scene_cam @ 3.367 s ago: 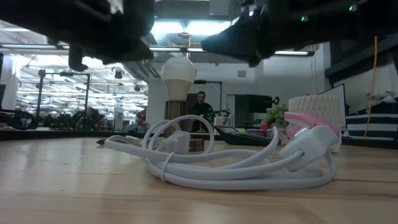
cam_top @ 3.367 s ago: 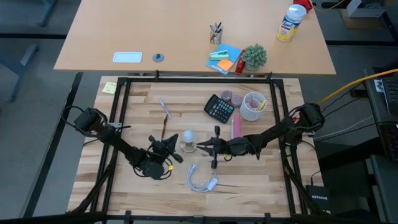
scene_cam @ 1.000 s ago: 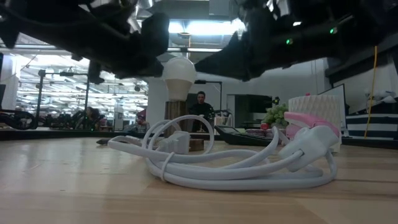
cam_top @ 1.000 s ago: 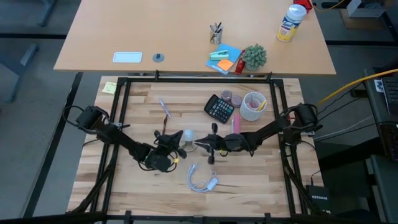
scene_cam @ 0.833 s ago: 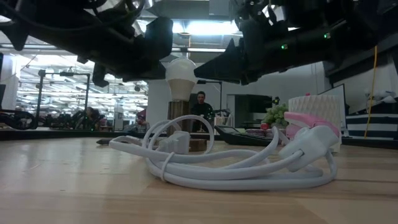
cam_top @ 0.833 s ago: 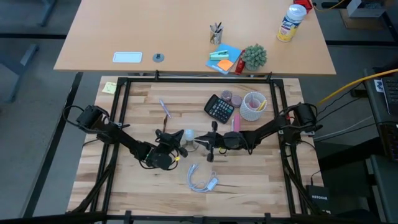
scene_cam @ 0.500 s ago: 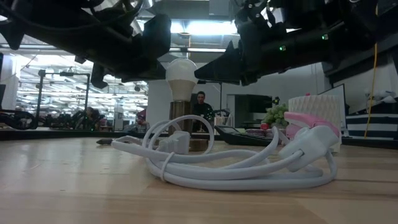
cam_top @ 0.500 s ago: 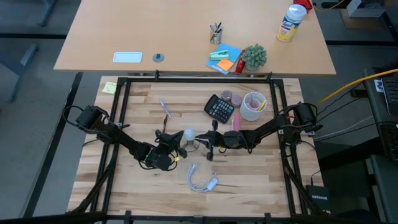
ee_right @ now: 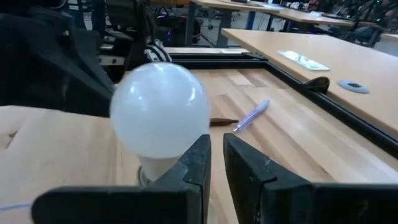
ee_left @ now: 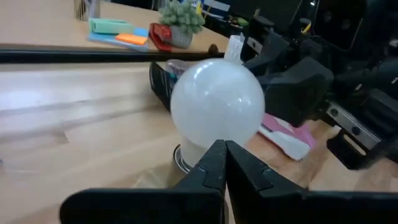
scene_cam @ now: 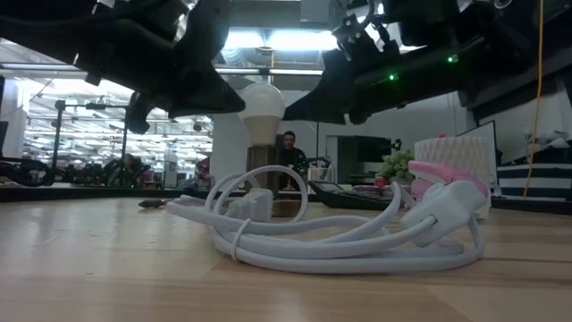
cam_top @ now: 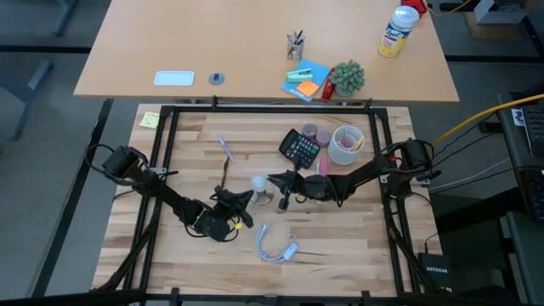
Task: Screw lightbulb
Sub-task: Remove the lightbulb from the gold lamp
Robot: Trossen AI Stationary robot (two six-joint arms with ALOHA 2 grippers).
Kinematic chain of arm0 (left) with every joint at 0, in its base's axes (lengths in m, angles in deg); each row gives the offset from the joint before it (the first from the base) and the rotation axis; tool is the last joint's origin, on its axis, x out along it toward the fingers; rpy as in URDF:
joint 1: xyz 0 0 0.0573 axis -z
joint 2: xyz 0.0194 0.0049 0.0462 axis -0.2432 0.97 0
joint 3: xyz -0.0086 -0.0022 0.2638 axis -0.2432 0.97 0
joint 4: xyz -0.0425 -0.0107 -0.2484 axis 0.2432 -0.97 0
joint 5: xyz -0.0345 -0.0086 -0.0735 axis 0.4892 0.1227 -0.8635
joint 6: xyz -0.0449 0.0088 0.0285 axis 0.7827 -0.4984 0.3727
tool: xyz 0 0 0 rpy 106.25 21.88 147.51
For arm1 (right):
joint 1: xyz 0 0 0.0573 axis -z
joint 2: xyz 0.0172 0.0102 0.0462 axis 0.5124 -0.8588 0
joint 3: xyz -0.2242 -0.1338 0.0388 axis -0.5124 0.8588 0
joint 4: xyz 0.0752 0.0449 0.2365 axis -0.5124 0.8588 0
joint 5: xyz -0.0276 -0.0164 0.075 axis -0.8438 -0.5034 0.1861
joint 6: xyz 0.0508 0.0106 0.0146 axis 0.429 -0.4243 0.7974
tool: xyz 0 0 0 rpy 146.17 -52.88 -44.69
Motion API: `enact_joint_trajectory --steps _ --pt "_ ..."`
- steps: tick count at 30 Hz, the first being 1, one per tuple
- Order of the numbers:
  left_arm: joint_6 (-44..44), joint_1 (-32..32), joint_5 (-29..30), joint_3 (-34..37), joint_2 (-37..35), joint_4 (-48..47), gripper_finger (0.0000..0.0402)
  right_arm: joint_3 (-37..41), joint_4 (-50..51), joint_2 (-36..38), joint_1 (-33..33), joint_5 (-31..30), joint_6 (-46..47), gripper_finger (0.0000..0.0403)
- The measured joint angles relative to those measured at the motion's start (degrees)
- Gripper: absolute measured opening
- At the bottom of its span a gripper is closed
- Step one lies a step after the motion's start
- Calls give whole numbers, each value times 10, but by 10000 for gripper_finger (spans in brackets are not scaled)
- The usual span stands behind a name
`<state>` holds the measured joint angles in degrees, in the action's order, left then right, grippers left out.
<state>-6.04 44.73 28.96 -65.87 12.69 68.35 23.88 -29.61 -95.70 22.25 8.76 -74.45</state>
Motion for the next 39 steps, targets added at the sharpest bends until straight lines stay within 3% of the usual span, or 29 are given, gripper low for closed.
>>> enact_joint_trajectory --steps 9,19,28,36,39 --pt "-26 30 37 0 0 38 0 0 -1 7 7 1 -35 51" --pt "-133 42 185 0 0 105 0 0 5 71 -26 27 -41 51" --pt "-164 -13 186 0 0 101 0 0 25 75 -93 52 -11 51" --pt "-162 -64 53 0 0 100 0 0 20 33 -71 38 -10 51" --pt "-163 -69 30 0 0 100 0 0 21 20 -53 40 -10 51"
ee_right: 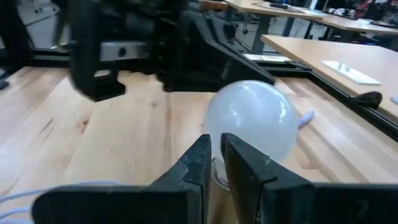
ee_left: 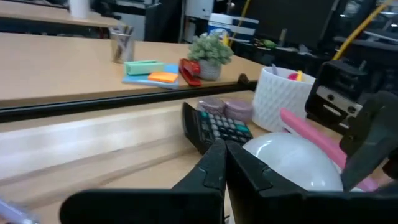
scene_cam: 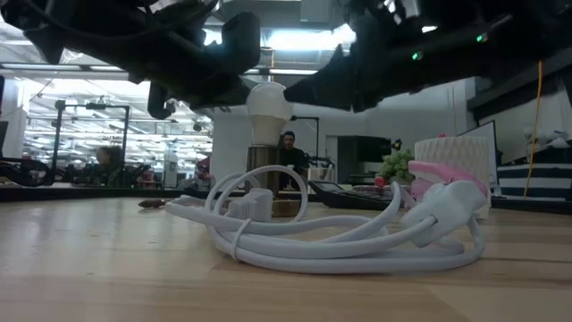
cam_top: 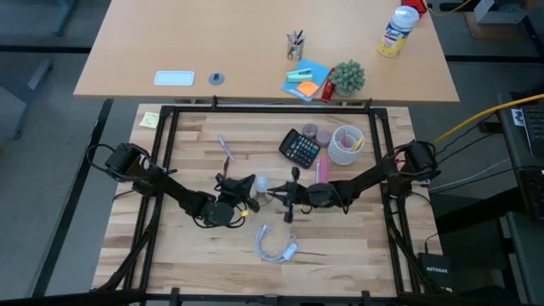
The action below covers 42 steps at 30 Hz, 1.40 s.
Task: Screw lightbulb
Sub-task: Remove the lightbulb from the gold lamp, then return to Home Position
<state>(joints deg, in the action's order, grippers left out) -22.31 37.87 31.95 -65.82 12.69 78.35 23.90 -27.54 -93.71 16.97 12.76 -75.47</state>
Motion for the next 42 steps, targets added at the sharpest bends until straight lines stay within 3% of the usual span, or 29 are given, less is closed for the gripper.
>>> enact_joint_trajectory --steps 9,42 --pt "12 18 2 0 0 1 0 2 12 -13 43 12 42 51" --pt "31 22 -3 0 0 -33 0 0 16 -11 41 17 41 51"
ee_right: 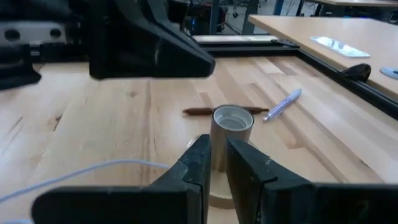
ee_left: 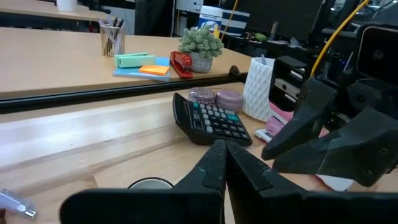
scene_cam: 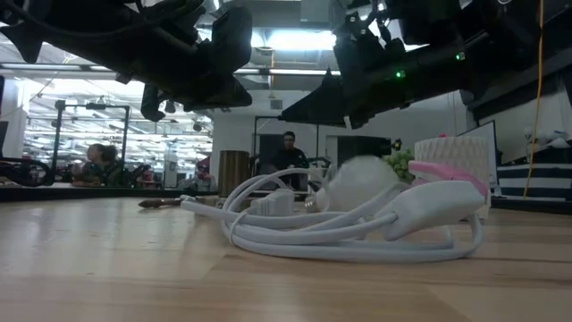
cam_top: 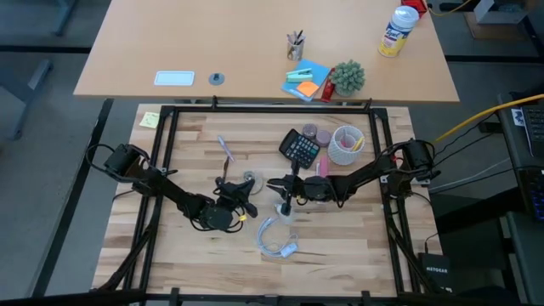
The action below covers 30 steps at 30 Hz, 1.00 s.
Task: Screw lightbulb
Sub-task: Return to Home Position
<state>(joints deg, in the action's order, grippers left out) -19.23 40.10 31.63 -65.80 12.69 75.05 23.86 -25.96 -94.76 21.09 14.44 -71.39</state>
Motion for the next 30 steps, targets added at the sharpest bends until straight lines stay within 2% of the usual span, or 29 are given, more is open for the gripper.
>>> enact_joint_trajectory --steps 5,12,19,24,27,30 --pt "-2 3 1 0 0 0 0 1 51 35 -14 52 7 51" --pt "-1 3 1 0 0 0 0 0 155 103 -53 199 59 51" --pt "0 3 1 0 0 1 0 1 209 63 -89 196 78 51" --pt "0 3 -8 0 0 1 0 0 200 27 -85 179 90 51" --pt "0 3 -8 0 0 1 0 -1 201 21 -82 154 90 51" --pt "0 3 -10 0 0 0 0 1 211 19 -82 153 90 51"
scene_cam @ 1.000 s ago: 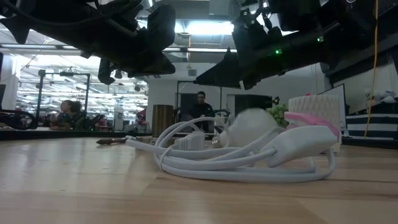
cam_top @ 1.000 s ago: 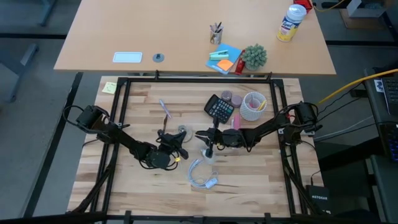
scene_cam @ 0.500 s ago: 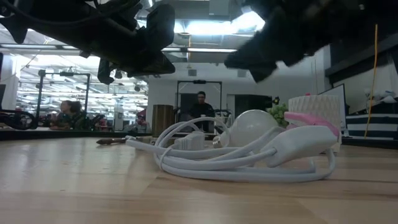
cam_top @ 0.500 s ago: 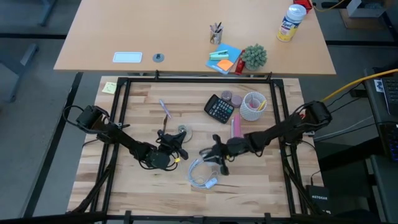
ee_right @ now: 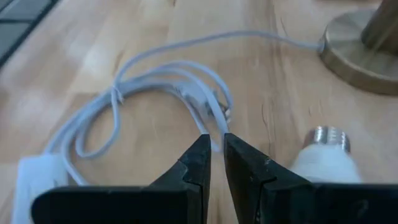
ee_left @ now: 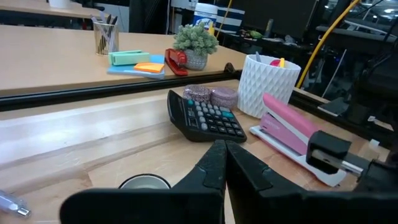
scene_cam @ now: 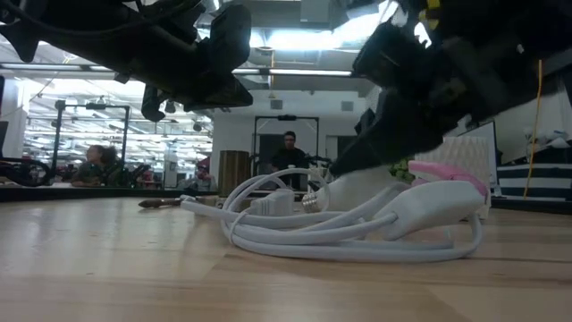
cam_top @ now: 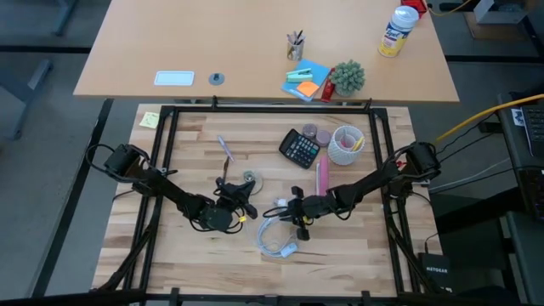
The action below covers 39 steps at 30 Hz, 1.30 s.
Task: Screw lightbulb
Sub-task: Return to Home Position
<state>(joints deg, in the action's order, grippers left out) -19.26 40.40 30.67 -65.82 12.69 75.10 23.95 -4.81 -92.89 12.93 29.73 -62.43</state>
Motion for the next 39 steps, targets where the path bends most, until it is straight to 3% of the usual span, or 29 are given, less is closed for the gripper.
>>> enact_joint_trajectory --steps 12,17,22,29,32,36,39 --pt "0 1 -5 0 0 1 0 0 3 0 0 -25 -2 51" --pt "-65 8 -5 0 -15 48 0 0 -41 33 -1 -25 -33 51" --pt "-244 30 -5 0 -99 122 0 -20 -4 138 -1 -52 -100 51" --pt "-535 89 -5 -1 -289 140 0 -67 159 363 -1 -129 -185 51" --pt "-575 117 -4 -1 -351 139 0 -77 233 455 -1 -162 -196 51" --pt "-570 135 -4 -1 -416 137 0 -77 243 547 -1 -165 -196 51" --pt "-637 137 -4 -1 -452 127 0 -78 256 603 -1 -165 -194 51"
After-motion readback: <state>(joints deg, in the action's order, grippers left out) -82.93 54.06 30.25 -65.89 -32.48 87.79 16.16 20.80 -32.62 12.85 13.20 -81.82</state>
